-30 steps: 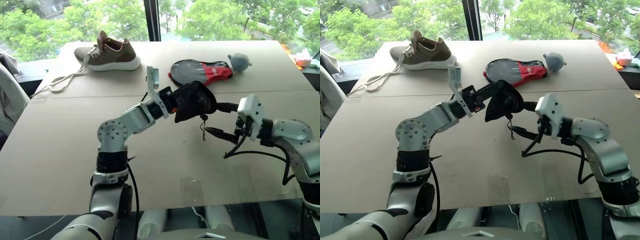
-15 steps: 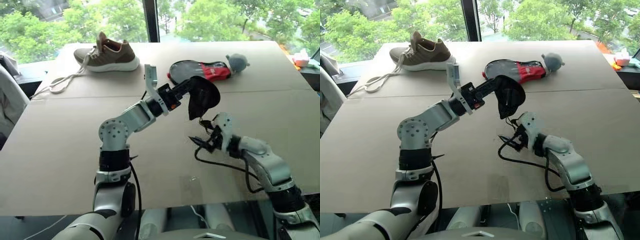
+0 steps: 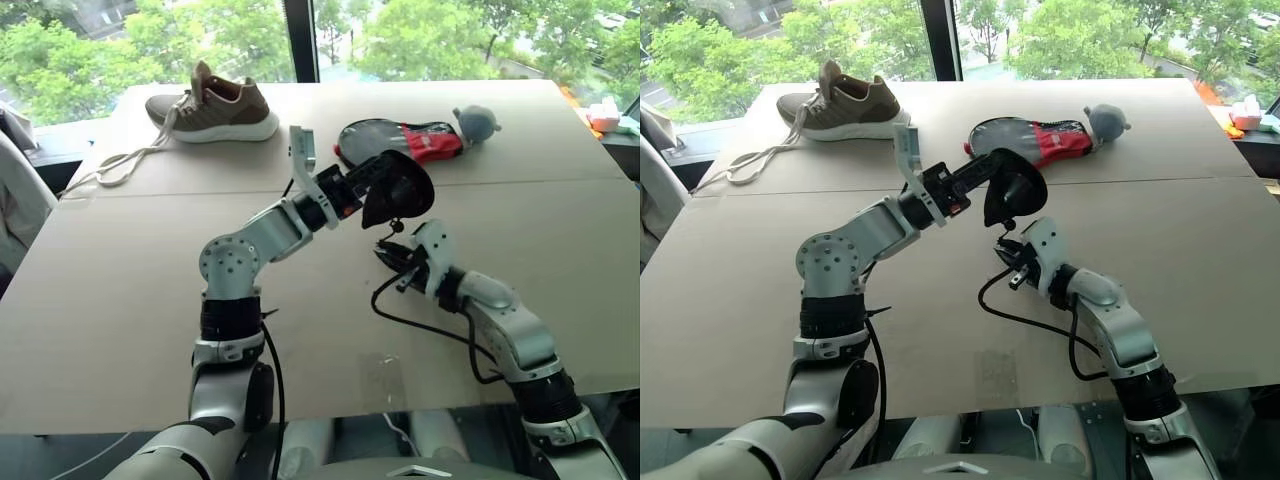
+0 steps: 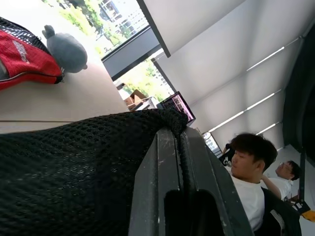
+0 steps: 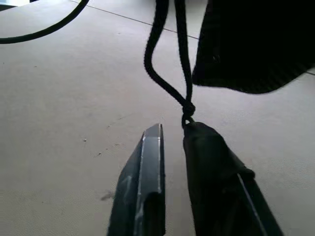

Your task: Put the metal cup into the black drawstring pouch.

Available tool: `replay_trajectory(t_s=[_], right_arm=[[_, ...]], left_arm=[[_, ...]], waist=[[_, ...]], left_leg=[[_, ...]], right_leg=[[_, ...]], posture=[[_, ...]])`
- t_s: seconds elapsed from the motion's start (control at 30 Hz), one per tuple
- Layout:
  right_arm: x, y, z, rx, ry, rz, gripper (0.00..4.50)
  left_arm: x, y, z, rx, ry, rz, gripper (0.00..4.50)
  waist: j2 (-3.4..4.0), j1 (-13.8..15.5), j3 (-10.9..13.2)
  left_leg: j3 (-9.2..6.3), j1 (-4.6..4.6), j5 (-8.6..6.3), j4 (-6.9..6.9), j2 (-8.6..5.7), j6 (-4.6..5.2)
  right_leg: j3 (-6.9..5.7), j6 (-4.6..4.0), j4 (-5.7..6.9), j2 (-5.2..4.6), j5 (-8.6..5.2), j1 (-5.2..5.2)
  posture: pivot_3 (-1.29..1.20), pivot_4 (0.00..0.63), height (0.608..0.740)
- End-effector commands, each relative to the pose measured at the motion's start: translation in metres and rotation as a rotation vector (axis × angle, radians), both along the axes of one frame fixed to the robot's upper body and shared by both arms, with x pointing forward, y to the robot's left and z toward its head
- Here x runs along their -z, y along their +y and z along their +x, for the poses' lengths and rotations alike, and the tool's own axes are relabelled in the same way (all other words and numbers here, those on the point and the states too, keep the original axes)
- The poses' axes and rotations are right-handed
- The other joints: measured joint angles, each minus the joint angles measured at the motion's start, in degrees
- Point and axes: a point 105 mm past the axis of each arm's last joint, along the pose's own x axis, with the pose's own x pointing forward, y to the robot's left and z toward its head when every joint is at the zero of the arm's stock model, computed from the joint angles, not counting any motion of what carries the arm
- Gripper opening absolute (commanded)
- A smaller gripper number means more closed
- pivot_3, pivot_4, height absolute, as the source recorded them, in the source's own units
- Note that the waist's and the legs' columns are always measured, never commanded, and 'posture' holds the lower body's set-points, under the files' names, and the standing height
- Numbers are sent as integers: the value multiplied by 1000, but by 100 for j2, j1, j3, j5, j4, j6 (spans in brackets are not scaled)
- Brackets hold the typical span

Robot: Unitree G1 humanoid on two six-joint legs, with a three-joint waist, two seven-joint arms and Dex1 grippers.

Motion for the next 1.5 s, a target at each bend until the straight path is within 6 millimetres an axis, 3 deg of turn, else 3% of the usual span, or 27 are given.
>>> replay_trajectory(t_s=[0.03, 0.3, 0.37, 0.47, 0.67, 0.77, 0.83, 1.03, 1.17, 1.27, 1.37, 1.43, 1.5], right_arm=[[-15, 0, -1, -6, -52, 20, 109], [-18, 0, 2, 1, -49, 29, 109], [-18, 1, 1, -1, -42, 38, 616], [-18, 2, 0, -9, -48, 34, 1866], [-19, 3, 0, -7, -53, 30, 1866], [-19, 2, 0, -4, -56, 35, 1081], [-20, 2, -1, -7, -60, 37, 21], [-22, 1, -2, -9, -80, 27, 21], [-28, -12, 6, 22, -165, -73, 21], [-36, -35, 17, 55, -287, -261, 0], [-54, -58, 29, 115, -402, -384, 0], [-76, -73, 40, 177, -511, -464, 0], [-117, -84, 51, 259, -679, -536, 0]], left_arm=[[-11, -1, -2, 15, -40, -21, 0], [-11, -3, -3, 18, -41, -25, 0], [-11, -2, -3, 18, -42, -23, 0], [-11, -2, -3, 18, -42, -23, 0], [-11, -3, -4, 24, -42, -22, 0], [-11, -3, -3, 25, -43, -21, 0], [-11, -3, -3, 26, -43, -20, 0], [-8, -3, -3, 25, -38, -7, 0], [-13, 7, -1, -3, -57, -51, 0], [-23, 19, -5, 12, -80, -150, 791], [-19, 25, -1, -34, -73, -116, 1958], [-19, 27, -5, -27, -86, -117, 2827], [-21, 25, -18, 25, -114, -140, 3072]], waist=[[0, 1, 0], [0, 4, 0], [0, 5, 0], [0, 6, 0], [0, 5, 0], [0, 6, 0], [0, 6, 0], [0, 5, 0], [0, 6, 0], [0, 7, 0], [0, 4, 0], [0, 2, 0], [1, -18, 1]], left_leg=[[0, 0, 0, 2, 0, 0], [0, 1, 0, 4, 0, 0], [0, 1, 0, 3, -1, 0], [0, 0, 0, 3, -1, 0], [0, 1, 0, 3, -1, 0], [0, 1, 0, 3, -1, 0], [0, 0, 0, 3, -1, 0], [0, 0, 0, 3, -1, 0], [1, 1, 0, 4, -1, 0], [5, 0, 0, 5, -3, 0], [9, 1, 0, 5, -2, 0], [9, 2, 0, 4, -1, 0], [12, 2, 0, 3, 0, 0]], right_leg=[[0, 0, 0, 0, 0, 1], [0, 0, 0, 0, 0, 2], [0, 0, 0, 0, 0, 2], [0, 0, 0, -1, 0, 2], [0, 0, 0, -1, 0, 2], [1, 0, 0, -1, 0, 2], [1, 0, 0, -1, 0, 2], [1, 0, 0, -1, 0, 2], [1, 0, 0, -1, 0, 2], [2, 0, 0, -2, 0, 2], [3, 1, 0, -1, 0, 2], [3, 0, 0, 1, 0, 2], [5, 0, 0, 0, 0, 2]], posture=[[0, 150, 736], [0, 150, 736], [0, 150, 736], [0, 150, 736], [0, 150, 736], [0, 150, 736], [0, 150, 736], [0, 150, 736], [0, 150, 736], [0, 150, 736], [0, 150, 736], [0, 150, 736], [0, 150, 736]])
